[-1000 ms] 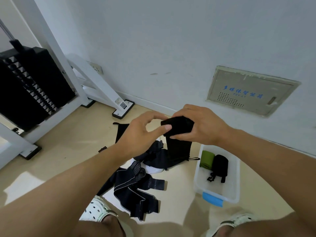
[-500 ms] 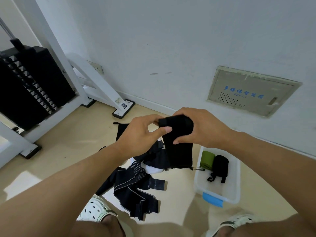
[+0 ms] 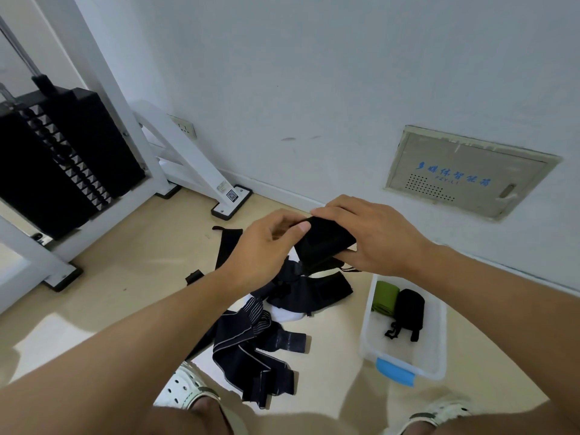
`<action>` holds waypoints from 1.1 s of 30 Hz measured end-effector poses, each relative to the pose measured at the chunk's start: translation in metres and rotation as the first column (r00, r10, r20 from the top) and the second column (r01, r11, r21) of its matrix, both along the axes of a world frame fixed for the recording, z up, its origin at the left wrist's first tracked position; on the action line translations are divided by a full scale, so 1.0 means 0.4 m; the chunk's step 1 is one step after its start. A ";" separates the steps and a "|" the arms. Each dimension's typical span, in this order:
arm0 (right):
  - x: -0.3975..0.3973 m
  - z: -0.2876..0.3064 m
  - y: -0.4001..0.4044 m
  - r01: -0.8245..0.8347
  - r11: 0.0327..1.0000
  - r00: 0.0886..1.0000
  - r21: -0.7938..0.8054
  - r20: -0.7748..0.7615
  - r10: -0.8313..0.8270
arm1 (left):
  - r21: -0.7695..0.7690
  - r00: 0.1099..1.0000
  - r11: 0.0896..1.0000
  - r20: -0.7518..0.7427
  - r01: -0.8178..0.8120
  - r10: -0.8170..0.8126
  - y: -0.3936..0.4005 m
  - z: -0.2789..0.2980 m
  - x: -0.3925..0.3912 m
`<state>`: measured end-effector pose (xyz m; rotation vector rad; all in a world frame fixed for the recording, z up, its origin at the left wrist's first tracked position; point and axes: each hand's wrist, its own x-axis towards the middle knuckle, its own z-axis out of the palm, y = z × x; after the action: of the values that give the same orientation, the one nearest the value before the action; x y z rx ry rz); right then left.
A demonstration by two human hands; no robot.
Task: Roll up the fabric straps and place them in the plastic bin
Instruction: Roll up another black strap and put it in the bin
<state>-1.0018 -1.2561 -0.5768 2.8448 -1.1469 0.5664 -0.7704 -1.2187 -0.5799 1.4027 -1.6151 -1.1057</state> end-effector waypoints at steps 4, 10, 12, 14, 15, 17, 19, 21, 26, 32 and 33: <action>0.007 0.020 0.004 0.151 0.976 0.987 0.158 -0.071 -0.141 | -0.292 0.978 0.952 0.204 0.095 -0.035 0.006 -0.002 0.005; 0.011 0.035 0.017 0.208 0.953 0.974 0.221 -0.142 -0.179 | -0.431 0.918 0.875 0.395 0.222 -0.038 0.001 -0.002 0.005; 0.005 0.029 0.019 0.215 0.936 0.975 0.279 -0.122 -0.187 | -0.416 0.891 0.875 0.452 0.248 -0.037 0.000 0.006 0.002; 0.000 0.022 0.022 0.210 0.911 0.978 0.356 -0.094 -0.189 | -0.390 0.870 0.882 0.492 0.266 -0.045 -0.002 0.011 -0.001; -0.002 0.020 0.024 0.204 0.900 0.979 0.386 -0.080 -0.188 | -0.372 0.868 0.890 0.494 0.265 -0.052 -0.003 0.012 -0.003; 0.000 0.020 0.029 0.184 0.892 0.983 0.414 -0.051 -0.179 | -0.320 0.878 0.915 0.474 0.246 -0.070 -0.002 0.015 -0.005; 0.005 0.024 0.034 0.152 0.890 0.987 0.429 -0.011 -0.163 | -0.234 0.905 0.952 0.416 0.200 -0.088 -0.003 0.017 -0.006; 0.011 0.028 0.032 0.127 0.884 0.987 0.449 0.032 -0.159 | -0.142 0.941 0.980 0.327 0.138 -0.086 -0.004 0.018 -0.008; 0.012 0.011 0.028 0.108 0.899 0.993 0.424 -0.003 -0.117 | 0.210 0.993 0.973 0.050 0.097 -0.110 -0.011 0.014 0.002; 0.011 -0.010 0.022 0.016 0.999 0.998 0.045 -0.053 -0.014 | 0.448 0.969 0.878 -0.237 0.168 -0.065 -0.020 0.005 0.009; 0.012 -0.008 0.018 0.011 1.000 0.998 -0.004 -0.068 -0.011 | 0.429 0.971 0.890 -0.233 0.151 -0.052 -0.020 0.004 0.008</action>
<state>-0.9970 -1.2489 -0.5802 2.8289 -1.1493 0.4661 -0.7672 -1.2268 -0.5783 1.4240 -1.3405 -1.7122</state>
